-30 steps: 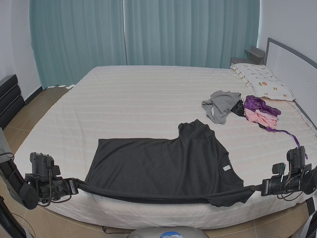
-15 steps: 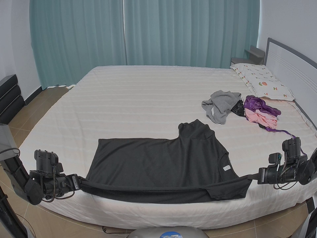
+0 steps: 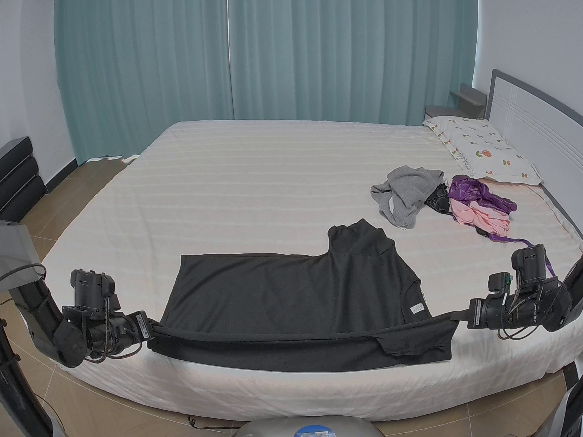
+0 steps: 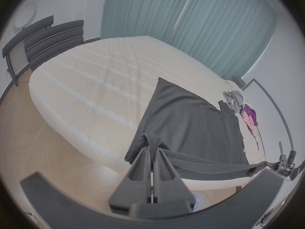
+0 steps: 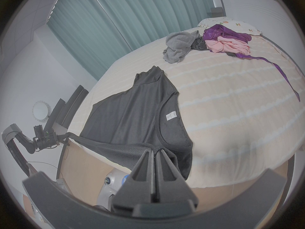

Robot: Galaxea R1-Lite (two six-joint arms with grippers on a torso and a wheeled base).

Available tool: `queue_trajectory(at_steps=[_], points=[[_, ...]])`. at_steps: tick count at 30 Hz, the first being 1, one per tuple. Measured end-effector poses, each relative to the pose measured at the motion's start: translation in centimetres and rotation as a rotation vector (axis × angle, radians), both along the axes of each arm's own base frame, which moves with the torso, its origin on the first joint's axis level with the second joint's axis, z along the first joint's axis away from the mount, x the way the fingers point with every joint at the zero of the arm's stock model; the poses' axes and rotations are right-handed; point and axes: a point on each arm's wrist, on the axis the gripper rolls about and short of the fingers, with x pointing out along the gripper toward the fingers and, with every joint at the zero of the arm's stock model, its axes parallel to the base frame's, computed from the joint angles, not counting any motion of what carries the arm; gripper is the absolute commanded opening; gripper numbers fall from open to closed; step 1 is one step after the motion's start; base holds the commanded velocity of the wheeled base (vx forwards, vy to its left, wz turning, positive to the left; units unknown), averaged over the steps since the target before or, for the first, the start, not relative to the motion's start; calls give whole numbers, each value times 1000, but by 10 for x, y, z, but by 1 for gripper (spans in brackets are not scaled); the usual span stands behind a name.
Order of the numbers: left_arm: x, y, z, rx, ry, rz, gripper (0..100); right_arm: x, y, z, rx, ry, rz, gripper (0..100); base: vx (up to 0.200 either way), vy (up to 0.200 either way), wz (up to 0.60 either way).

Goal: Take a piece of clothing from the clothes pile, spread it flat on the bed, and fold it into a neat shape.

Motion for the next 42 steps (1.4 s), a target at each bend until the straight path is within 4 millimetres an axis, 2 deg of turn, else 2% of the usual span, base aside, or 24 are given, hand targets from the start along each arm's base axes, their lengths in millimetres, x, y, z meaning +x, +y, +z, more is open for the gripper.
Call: queue_trajectory(at_steps=[5, 11, 22, 30, 31, 32, 33, 42], points=[[-1, -2, 1, -3, 3, -8, 0, 2, 0, -2, 0, 4, 0, 0, 0, 0, 0], [8, -3, -6, -17, 13, -1, 0, 9, 0, -7, 0, 15, 0, 0, 0, 0, 0], [38, -5, -25, -57, 22, 49, 0, 45, 3, -26, -16, 24, -8, 0, 0, 0, 0], [47, -5, -33, -64, 31, 55, 0, 59, 13, -40, 12, 58, -13, 0, 0, 0, 0], [48, -5, -34, -66, 32, 55, 0, 60, 14, -42, 12, 60, -12, 100, 0, 0, 0], [49, -5, -35, -69, 34, 57, 0, 62, 14, -43, 13, 56, -12, 100, 0, 0, 0], [50, -5, -36, -72, 36, 59, 100, 63, 14, -44, 13, 48, -11, 100, 0, 0, 0], [62, -6, -40, -132, 27, 119, 100, 68, 15, -55, 71, 41, -69, 100, 0, 0, 0]])
